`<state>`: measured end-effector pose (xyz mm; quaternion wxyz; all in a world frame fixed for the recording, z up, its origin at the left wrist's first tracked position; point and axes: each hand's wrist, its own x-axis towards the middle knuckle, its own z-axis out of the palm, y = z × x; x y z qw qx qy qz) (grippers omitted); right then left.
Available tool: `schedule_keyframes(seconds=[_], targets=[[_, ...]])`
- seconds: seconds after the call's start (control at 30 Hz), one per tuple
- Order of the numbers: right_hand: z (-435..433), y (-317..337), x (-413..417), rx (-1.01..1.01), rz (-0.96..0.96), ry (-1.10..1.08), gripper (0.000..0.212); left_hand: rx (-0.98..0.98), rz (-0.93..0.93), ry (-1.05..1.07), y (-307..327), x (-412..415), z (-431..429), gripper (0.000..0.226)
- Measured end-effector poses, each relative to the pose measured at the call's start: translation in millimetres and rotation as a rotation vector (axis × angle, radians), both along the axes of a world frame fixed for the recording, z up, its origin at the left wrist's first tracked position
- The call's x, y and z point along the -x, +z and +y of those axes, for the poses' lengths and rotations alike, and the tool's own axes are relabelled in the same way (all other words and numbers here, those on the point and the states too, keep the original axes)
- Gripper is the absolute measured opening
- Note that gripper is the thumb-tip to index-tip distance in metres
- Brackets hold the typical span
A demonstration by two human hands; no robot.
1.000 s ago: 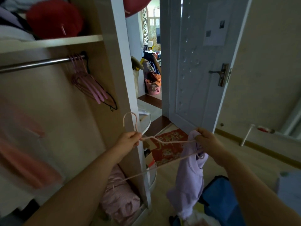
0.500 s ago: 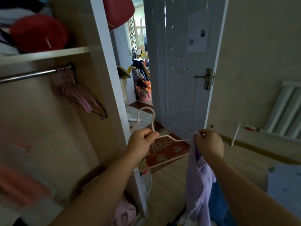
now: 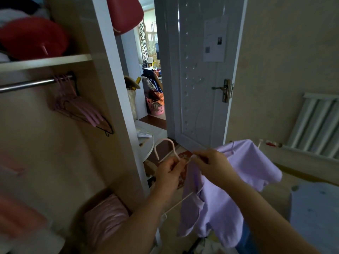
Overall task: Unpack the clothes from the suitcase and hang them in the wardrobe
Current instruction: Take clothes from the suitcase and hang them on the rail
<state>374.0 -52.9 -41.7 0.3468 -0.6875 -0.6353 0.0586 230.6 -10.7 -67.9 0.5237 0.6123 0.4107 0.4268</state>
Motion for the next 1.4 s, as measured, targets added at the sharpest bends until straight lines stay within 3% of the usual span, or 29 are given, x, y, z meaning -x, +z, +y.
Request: schedule_keyframes(seconds=[0.1, 0.17, 0.23, 0.37, 0.47, 0.53, 0.63, 0.73, 0.8, 1.03, 1.13, 1.17, 1.23, 1.3, 1.4], targets=[[-7.7, 5.0, -14.6, -0.113, -0.443, -0.161, 0.045, -0.090, 0.039, -0.008, 3.4, 2.0, 0.3, 0.023], [-14.0, 9.0, -17.5, -0.071, -0.545, -0.164, 0.041, -0.148, 0.070, 0.022, 5.2, 3.2, 4.6, 0.022], [-15.9, 2.9, -15.5, 0.002, -0.435, -0.097, 0.027, -0.182, 0.107, 0.052, 6.1, 1.6, 8.3, 0.017], [-5.7, -20.4, -15.1, 0.009, -0.314, -0.183, 0.025, -0.202, 0.116, 0.102, 1.9, -7.6, 11.4, 0.007], [1.5, -23.9, -18.9, 0.013, -0.193, -0.246, 0.024, -0.424, 0.258, 0.398, -8.2, -0.5, 14.3, 0.016], [3.9, -19.3, -24.1, -0.002, -0.126, -0.280, 0.027, -0.550, 0.272, 0.487, -15.9, 8.7, 12.7, 0.015], [7.7, -9.2, -31.7, -0.060, -0.076, -0.311, 0.030, -0.441, 0.218, 0.224, -39.9, 14.2, 9.5, 0.028], [11.4, 1.8, -30.2, -0.112, -0.087, -0.279, 0.034, -0.209, 0.493, -0.033, -61.1, 6.9, 4.7, 0.042], [13.1, 5.7, -26.6, -0.121, -0.062, -0.221, 0.035, -0.054, 0.508, -0.065, -71.8, -1.7, 3.8, 0.042], [10.1, 9.1, -33.3, -0.103, 0.056, -0.085, 0.034, 0.232, 0.243, 0.076, -68.9, -14.2, 15.6, 0.009], [8.3, 6.5, -47.0, -0.082, 0.052, -0.093, 0.036, 0.438, 0.171, 0.176, -56.6, -9.9, 26.2, 0.009], [7.5, 5.9, -52.9, -0.072, 0.050, -0.100, 0.037, 0.495, 0.078, 0.230, -56.3, -5.6, 33.1, 0.010], [4.9, 4.2, -64.9, -0.045, 0.056, -0.102, 0.041, 0.662, -0.288, 0.275, -51.7, 4.8, 41.9, 0.008], [3.5, 2.2, -75.3, -0.033, 0.097, -0.095, 0.042, 0.698, -0.536, 0.268, -43.2, 17.1, 49.0, 0.013], [4.9, -2.0, -82.4, -0.037, 0.152, -0.097, 0.028, 0.641, -0.684, 0.213, -31.9, 24.6, 49.9, 0.021]])
